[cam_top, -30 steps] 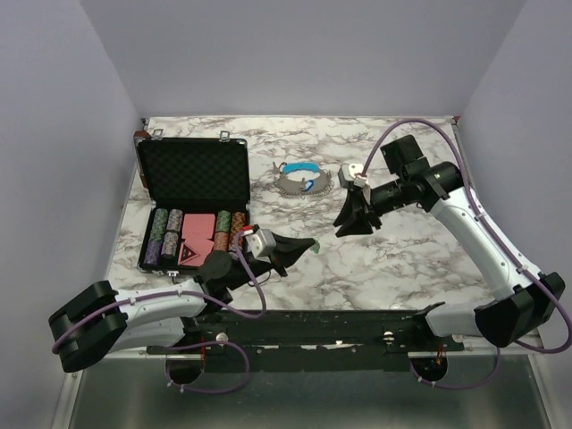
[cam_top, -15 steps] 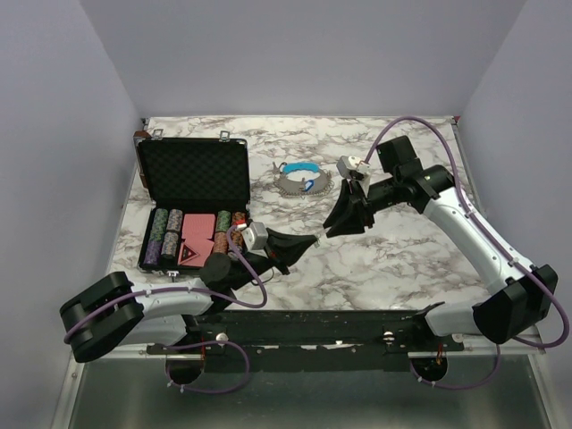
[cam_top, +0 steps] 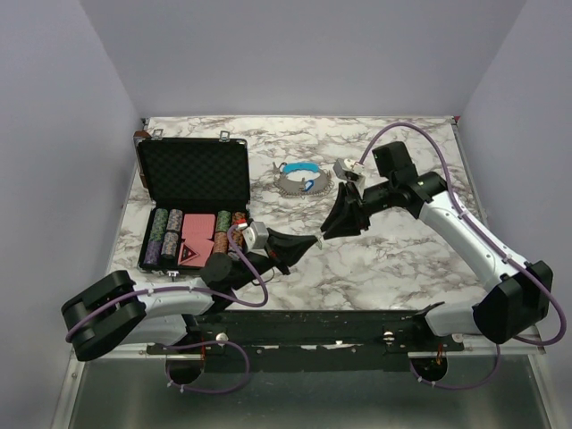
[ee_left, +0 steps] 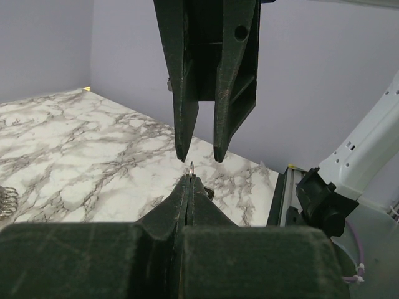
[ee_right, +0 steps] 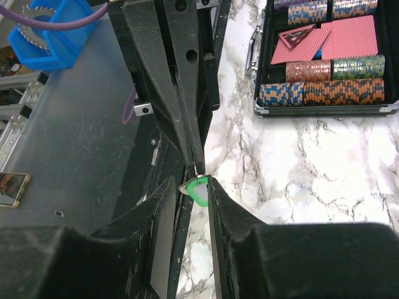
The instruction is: Put the keys on the keyring
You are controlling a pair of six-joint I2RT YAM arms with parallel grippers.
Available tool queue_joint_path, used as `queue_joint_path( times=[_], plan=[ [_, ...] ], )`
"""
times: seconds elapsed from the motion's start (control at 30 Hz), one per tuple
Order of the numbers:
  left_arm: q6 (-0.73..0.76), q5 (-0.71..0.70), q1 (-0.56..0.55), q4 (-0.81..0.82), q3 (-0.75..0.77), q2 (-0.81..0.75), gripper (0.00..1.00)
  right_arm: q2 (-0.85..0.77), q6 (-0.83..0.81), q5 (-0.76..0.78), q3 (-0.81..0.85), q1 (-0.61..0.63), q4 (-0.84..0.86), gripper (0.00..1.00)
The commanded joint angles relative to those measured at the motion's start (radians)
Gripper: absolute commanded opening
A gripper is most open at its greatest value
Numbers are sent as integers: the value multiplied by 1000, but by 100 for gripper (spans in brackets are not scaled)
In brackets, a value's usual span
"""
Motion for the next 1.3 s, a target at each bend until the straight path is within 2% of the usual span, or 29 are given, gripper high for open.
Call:
queue_joint_path(
  times=[0.0,0.3,0.53,0.8,0.9,0.93,1.03,1.07,1.13,1.2,1.27],
  plan=[
    [-16,-14,2,286,18,11,0,10,31,-33,-24,16,51,34],
    [-13,-16,2,287,20,9,0,7,47,-17,-50,21,77,30],
    [-13,-19,2,286,23,8,0,5,51,-21,-64,24,86,23],
    [-11,-17,2,279,28,14,0,8,36,-33,-52,29,65,1],
    [-14,-14,3,264,26,9,0,8,11,9,-23,30,19,0],
    [-14,-16,2,247,22,2,2,8,-24,38,-7,30,-25,0],
    [-5,-22,6,101,3,-87,51,25,-207,152,74,30,-191,0],
    [-1,-19,9,22,0,-130,59,36,-261,202,100,32,-252,0],
    [27,-4,22,-227,17,-240,71,56,-367,300,152,35,-360,0],
    [70,21,29,-538,73,-345,76,69,-439,376,181,42,-438,0],
    [143,61,35,-777,135,-391,78,74,-479,434,191,53,-480,0]
  ],
)
